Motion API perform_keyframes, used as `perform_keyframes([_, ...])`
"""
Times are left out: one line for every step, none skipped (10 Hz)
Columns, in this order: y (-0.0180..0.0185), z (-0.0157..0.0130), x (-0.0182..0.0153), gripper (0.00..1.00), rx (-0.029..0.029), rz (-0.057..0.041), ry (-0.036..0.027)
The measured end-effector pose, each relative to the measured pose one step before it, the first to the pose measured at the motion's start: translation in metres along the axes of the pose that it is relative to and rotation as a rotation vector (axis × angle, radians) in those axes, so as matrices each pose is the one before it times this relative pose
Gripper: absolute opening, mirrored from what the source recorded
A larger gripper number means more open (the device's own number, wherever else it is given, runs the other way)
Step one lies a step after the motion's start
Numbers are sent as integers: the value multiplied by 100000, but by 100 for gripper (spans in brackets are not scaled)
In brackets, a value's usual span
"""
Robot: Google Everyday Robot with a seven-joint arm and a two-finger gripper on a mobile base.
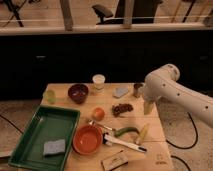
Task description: Place grapes in red bowl
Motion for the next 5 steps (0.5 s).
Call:
perform_keyframes([-211,297,-250,80,274,-426,-246])
perform_keyframes([-180,412,-284,80,132,-387,-398])
perform_keyframes([-142,263,-144,80,175,-185,-268])
perform_keyframes([-89,372,-189,80,52,-7,-595])
perform_keyframes([-144,257,-170,80,136,134,-570])
